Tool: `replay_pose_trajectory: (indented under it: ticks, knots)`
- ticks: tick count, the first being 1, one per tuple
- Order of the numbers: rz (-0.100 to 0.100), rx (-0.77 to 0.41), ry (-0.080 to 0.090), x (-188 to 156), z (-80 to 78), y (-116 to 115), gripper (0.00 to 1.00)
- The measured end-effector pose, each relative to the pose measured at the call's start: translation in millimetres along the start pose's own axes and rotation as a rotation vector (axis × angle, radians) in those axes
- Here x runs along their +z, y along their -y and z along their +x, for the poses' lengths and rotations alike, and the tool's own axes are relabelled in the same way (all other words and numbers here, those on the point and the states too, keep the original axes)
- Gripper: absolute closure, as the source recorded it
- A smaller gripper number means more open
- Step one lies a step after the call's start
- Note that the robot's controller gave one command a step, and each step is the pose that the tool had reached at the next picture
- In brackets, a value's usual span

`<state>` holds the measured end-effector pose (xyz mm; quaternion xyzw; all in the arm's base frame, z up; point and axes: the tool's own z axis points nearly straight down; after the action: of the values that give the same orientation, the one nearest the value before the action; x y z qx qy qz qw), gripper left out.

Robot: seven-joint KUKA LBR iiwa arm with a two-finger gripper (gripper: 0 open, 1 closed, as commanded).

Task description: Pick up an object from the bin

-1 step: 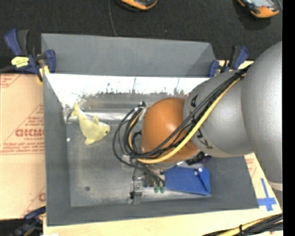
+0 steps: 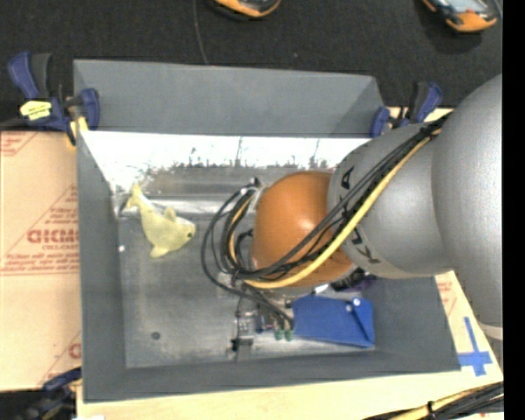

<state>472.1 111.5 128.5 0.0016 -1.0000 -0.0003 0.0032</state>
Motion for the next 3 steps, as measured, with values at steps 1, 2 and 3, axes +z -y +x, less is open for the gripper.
replay_pose_trajectory:
  ticks: [1,2,3]
  knots:
    - [0.002,0.055,-0.002,66.1,-40.7,84.9,0.0]
    - [0.001,0.06,0.004,44.0,-44.6,91.7,0.0]
    - [0.001,-0.014,-0.001,15.6,-22.1,64.0,0.0]
